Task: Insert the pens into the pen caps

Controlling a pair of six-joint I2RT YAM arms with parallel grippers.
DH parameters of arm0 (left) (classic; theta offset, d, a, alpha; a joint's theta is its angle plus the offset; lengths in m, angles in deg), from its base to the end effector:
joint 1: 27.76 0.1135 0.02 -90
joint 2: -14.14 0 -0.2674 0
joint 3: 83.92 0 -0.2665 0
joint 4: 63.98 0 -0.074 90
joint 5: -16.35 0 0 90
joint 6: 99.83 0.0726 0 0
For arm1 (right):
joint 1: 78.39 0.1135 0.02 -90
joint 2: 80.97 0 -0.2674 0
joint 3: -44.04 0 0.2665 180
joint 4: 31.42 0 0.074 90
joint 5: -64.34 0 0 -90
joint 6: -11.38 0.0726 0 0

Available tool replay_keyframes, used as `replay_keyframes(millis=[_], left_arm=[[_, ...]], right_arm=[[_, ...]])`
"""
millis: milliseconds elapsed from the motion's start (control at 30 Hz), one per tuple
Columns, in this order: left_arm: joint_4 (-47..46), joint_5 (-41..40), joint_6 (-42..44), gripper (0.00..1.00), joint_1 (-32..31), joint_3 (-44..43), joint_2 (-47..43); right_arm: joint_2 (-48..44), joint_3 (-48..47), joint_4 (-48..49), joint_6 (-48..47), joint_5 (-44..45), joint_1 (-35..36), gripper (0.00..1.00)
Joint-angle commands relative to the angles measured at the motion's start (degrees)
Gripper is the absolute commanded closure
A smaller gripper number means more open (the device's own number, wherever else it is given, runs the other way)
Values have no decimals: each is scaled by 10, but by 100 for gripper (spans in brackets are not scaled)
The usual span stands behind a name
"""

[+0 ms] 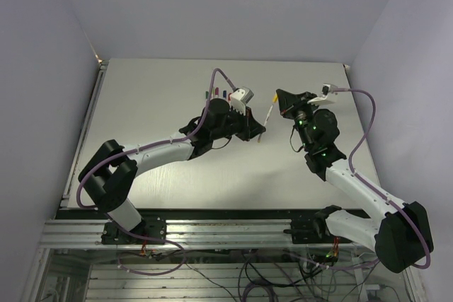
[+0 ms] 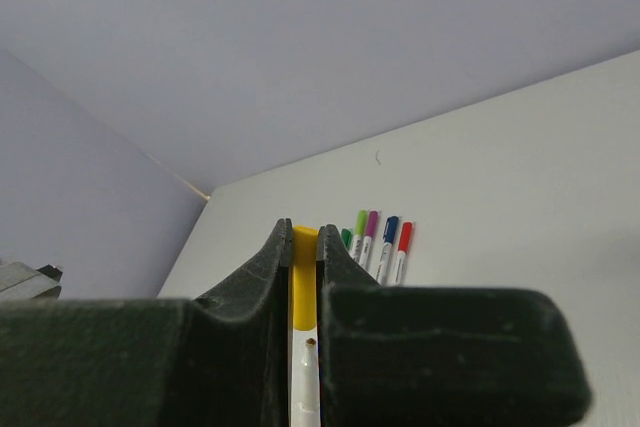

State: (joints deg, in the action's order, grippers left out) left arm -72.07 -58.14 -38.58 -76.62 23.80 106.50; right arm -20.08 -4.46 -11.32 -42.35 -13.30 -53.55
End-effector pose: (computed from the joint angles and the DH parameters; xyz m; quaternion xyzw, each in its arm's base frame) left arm 0.2631 -0.3307 0.2593 0.2181 0.7433 -0.4725 0.4203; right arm 0.2732 0.1093 0.3094 0.1458 0.6428 0.3196 0.6807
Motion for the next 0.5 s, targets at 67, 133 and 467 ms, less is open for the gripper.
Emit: replay_keyframes(millis=[67, 133, 467], left_arm=[[-27, -4, 0, 93, -3, 3, -20], [-28, -7, 0, 93, -3, 4, -22], [-25, -14, 4, 93, -3, 3, -25]], right_arm=[[1, 7, 4, 6, -17, -2, 100], [1, 9, 1, 4, -19, -1, 100], [-2, 14, -5, 2, -24, -1, 100]])
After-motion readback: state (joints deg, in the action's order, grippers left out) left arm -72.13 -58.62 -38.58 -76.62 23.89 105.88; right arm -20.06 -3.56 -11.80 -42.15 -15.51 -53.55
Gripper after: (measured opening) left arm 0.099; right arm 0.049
